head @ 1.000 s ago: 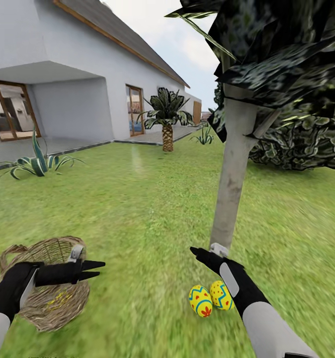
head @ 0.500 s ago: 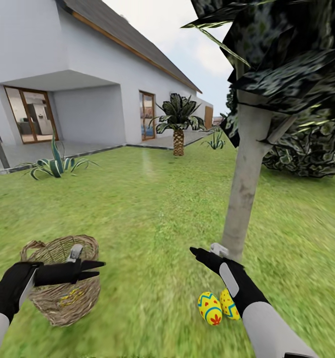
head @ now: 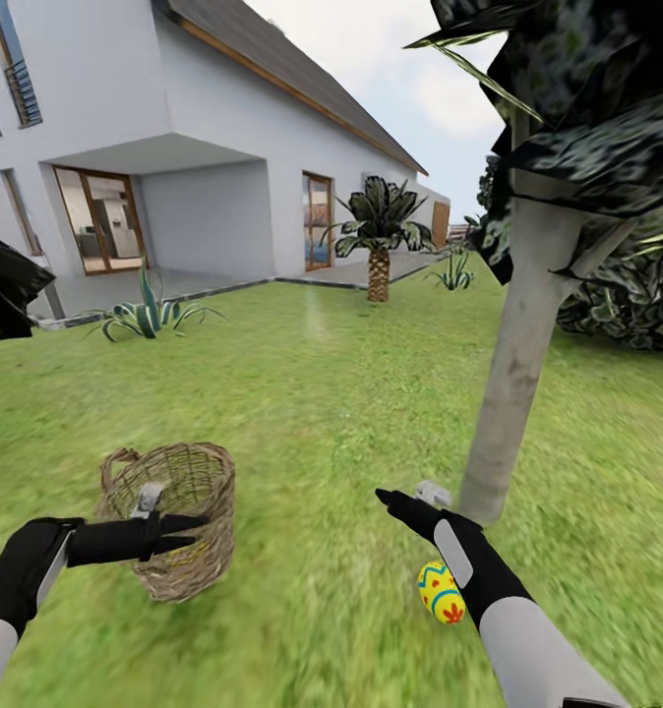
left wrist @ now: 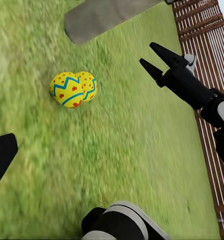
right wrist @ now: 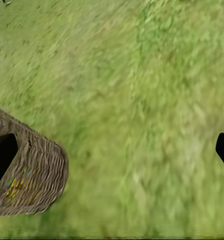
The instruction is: Take the three Easter eggs out of the wicker basket on the lawn in the garden, then place them on the lawn next to a single tree (choose any tree) so that all three eggs are next to the same tree and none are left in the basket.
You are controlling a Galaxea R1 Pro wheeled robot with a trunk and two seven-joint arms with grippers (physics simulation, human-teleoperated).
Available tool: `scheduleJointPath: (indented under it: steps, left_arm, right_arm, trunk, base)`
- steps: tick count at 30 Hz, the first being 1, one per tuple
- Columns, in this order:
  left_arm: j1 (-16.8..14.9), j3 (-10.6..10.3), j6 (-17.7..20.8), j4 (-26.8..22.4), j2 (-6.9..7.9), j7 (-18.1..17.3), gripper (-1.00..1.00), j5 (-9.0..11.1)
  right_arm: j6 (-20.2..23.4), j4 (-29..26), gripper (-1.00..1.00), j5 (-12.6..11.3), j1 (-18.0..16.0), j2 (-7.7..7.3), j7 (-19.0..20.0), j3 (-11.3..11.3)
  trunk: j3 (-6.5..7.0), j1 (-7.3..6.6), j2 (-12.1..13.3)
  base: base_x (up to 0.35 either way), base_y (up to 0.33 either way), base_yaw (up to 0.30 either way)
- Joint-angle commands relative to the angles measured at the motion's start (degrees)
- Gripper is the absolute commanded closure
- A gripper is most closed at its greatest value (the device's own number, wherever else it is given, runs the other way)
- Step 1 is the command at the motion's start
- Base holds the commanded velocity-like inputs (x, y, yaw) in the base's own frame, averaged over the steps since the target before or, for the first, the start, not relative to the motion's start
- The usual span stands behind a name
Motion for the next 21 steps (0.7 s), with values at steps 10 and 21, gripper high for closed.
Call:
scheduleJointPath:
  steps: [10,21]
  left_arm:
    - [-0.03,0.13,0.53,-0.01,-0.02,-0.39,-1.0,-0.38]
    - [-0.03,0.64,0.51,0.01,0.06,-0.63,-1.0,0.04]
  right_arm:
    - [0.42,-0.03,-1.0,-0.19,-0.03,0.07,0.18,-0.4]
    - [0.34,-0.03,-1.0,-0.19,-0.03,0.07,0.26,-0.4]
  trunk:
    - [-0.85,-0.03,-0.03]
    - [-0.59,-1.13,1.93]
  base:
    - [-0.089,0.198,0.157]
    - [-0.002,0.021,0.157]
